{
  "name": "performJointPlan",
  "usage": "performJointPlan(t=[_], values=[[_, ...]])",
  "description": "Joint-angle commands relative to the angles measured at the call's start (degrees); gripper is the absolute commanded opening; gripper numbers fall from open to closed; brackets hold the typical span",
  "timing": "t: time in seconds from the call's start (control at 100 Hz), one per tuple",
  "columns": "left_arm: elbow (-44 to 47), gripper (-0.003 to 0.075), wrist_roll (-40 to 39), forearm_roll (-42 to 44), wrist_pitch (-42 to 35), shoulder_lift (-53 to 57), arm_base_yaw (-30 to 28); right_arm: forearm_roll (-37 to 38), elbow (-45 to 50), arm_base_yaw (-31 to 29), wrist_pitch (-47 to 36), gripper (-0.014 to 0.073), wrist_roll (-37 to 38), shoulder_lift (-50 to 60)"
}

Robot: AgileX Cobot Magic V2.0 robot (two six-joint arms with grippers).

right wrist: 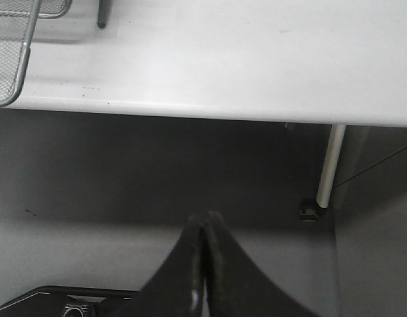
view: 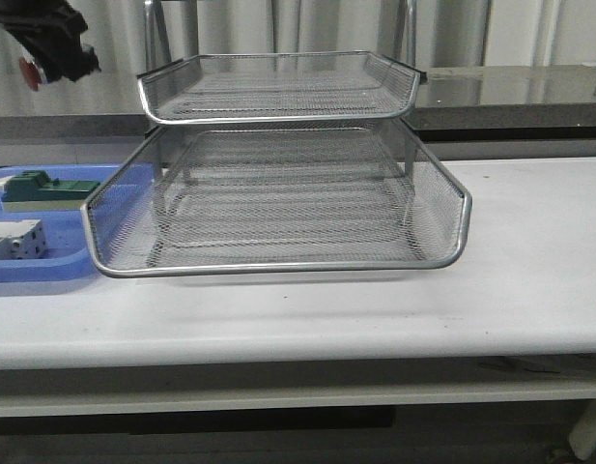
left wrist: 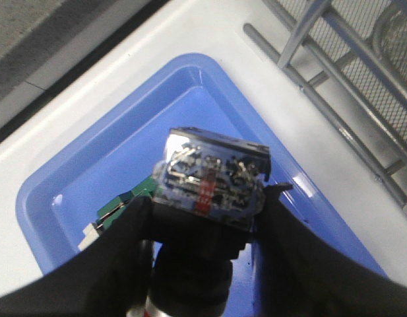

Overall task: Place button on rack with both arms
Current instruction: 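Lift the red push button and carry it over the pulled-out tier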

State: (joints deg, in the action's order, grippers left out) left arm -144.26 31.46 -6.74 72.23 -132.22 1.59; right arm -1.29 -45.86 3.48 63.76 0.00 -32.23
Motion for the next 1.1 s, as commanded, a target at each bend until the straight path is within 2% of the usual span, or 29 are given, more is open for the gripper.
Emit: performJointPlan(t=[0.0,0.16,0.56,0.81,1.09], values=[[-0.37,-0.0020,-2.55,-0.73,0.39,7.27,0.17,0.77,-1.79,-0.29,-2.85,-0.0066,0.00,-0.17],[5.19,-0.0020,-3.05,-0.73,0.39,14.13,0.55,0.77,-1.79,-0.29,-2.85,-0.0066,0.00,-0.17],[27.00,-0.0020,-3.89,-2.62,0.39,33.32,4.67,0.77,-1.79,-0.29,-2.85,-0.0066,0.00,-0.17],[38.14,-0.0020,-3.89,-3.44,0.39,40.20,14.22,0.77,-1.79,-0.29,-2.85,-0.0066,0.00,-0.17],[42.44,-0.0020,-3.89,-3.56,-0.97,36.90,27.21,0.77,-1.79,-0.29,-2.85,-0.0066,0.00,-0.17]])
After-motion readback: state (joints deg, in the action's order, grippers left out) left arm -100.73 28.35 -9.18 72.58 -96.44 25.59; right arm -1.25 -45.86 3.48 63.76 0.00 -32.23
